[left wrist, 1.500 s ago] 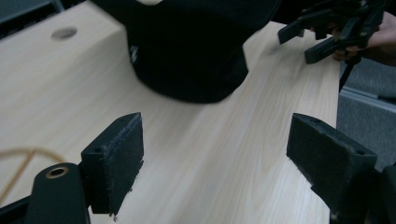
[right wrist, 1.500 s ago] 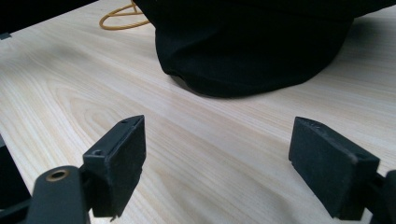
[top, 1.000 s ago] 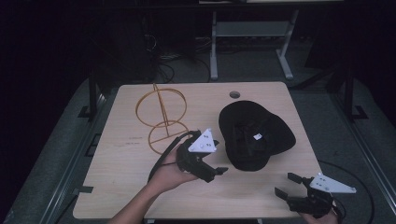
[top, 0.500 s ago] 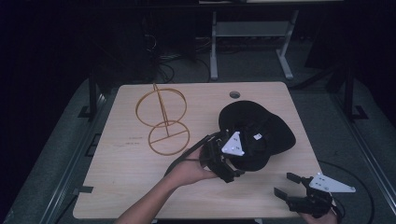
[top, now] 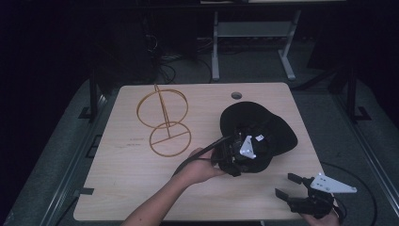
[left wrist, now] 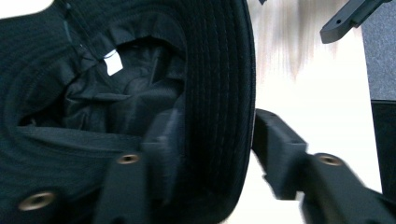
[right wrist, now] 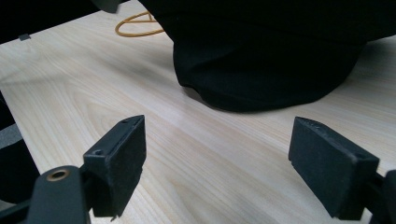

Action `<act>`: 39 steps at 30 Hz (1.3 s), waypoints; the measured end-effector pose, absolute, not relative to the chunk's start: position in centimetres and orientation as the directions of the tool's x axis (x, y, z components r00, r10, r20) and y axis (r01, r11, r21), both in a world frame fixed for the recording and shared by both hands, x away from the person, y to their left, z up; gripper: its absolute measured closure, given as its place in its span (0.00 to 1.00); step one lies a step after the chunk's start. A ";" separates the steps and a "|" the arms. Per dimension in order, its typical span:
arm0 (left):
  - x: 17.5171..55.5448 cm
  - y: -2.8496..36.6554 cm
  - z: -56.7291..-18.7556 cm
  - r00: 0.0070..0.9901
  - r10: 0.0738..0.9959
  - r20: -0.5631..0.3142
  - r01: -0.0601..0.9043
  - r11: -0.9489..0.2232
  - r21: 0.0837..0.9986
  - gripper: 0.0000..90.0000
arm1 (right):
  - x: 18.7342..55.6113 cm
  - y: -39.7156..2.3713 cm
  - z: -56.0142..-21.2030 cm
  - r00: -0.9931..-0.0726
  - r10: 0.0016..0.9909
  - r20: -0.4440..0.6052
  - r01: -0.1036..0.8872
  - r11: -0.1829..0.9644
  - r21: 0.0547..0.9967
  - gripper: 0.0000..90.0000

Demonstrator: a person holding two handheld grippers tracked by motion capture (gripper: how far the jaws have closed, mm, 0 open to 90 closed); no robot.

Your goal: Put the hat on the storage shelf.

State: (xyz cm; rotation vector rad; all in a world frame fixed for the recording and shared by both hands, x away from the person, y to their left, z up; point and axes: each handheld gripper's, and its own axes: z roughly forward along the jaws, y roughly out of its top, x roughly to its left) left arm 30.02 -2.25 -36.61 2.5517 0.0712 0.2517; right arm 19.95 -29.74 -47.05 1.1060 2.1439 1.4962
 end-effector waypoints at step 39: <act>32.0 -0.2 -34.0 0.930 0.297 -0.214 0.344 -0.507 0.790 0.97 | 21.9 -26.9 -45.3 -0.609 0.781 0.141 0.358 0.112 0.927 0.17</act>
